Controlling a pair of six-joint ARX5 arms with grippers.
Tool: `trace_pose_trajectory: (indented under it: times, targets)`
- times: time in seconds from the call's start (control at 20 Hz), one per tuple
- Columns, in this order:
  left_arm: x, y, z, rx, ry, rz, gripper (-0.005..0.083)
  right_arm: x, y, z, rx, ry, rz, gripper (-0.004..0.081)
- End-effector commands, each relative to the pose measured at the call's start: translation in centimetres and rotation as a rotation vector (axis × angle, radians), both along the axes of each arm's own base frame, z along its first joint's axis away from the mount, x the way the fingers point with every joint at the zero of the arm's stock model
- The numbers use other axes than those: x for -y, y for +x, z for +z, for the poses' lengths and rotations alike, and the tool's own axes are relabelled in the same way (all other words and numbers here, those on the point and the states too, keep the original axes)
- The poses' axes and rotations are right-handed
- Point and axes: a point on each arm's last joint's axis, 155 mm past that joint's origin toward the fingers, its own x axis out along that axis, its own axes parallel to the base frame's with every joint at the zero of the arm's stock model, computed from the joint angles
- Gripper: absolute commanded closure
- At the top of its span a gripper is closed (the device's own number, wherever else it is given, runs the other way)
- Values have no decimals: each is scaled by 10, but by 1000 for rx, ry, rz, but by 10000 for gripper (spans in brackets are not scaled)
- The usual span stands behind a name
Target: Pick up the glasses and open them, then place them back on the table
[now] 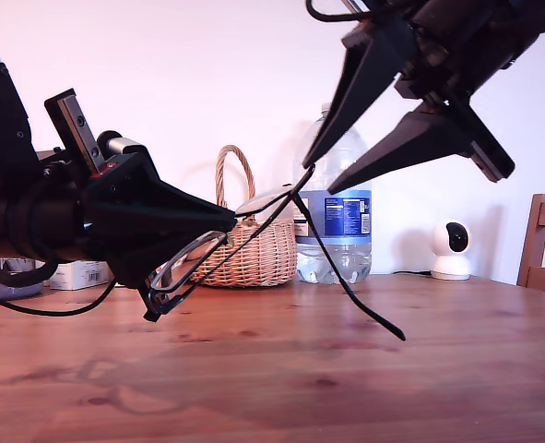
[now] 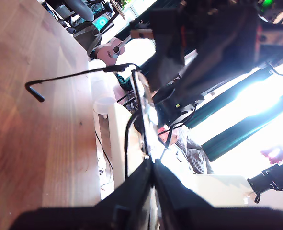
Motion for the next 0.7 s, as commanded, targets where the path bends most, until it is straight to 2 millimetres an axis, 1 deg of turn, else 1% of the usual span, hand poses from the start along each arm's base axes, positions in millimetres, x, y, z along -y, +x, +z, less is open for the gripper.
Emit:
trace_pose_trajectory:
  times: [0.0,0.65]
  targets:
    - [0,1,-1,7,-6,-1,795,-1,1,1,8,2,6,576]
    - [2,5,-6,14,24,15,795,-2,0,1,4,6,11,578]
